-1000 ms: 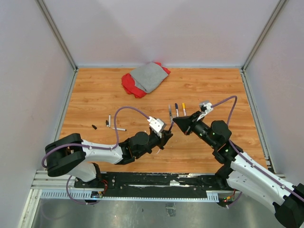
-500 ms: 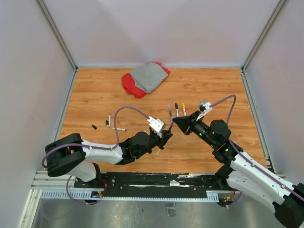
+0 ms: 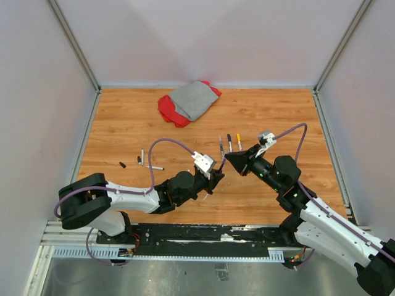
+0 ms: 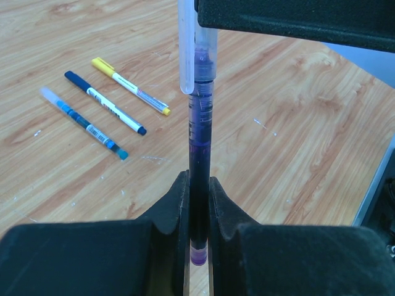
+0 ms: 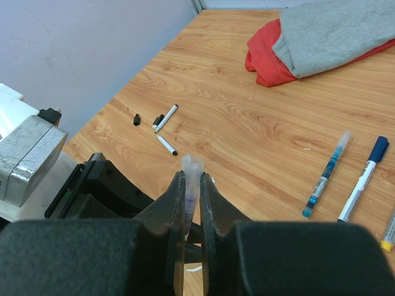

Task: Insert the pens into the pen caps
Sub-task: Insert the pen cap onto the pen.

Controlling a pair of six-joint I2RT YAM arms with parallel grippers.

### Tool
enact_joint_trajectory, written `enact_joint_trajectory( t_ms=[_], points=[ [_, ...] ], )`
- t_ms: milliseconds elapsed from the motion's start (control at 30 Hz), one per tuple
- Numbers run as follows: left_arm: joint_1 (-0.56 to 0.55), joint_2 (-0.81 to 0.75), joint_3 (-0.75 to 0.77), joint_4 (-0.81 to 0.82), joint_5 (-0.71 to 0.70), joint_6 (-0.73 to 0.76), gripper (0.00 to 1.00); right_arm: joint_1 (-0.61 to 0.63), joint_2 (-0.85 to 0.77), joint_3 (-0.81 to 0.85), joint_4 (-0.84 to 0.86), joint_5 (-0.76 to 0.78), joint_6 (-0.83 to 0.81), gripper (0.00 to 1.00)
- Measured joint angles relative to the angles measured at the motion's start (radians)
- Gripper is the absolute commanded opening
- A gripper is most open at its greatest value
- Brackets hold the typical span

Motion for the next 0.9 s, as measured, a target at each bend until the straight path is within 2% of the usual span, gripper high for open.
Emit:
enact_joint_trajectory(
  t_ms=[400, 500, 600, 700, 900],
  points=[
    [-0.005, 0.0, 0.011, 0.015, -0.005, 0.0, 0.01, 0.0, -0.027, -0.001, -0.067, -0.012, -0.019, 0.3],
    [-0.005, 0.0, 0.011, 0.024, -0.005, 0.0, 0.0, 0.0, -0.034, -0.001, -0.079, -0.017, -0.019, 0.38],
    [-0.005, 0.0, 0.011, 0.028, -0.006, 0.0, 0.0, 0.0, -0.048, -0.002, -0.09, -0.018, -0.018, 0.53],
    [-0.005, 0.0, 0.011, 0.028, -0.006, 0.0, 0.0, 0.0, -0.07, -0.001, -0.095, -0.017, -0.013, 0.64],
    [-0.005, 0.0, 0.011, 0.028, -0.007, 0.0, 0.01, 0.0, -0.106, -0.001, -0.102, 0.009, -0.005, 0.72]
  ],
)
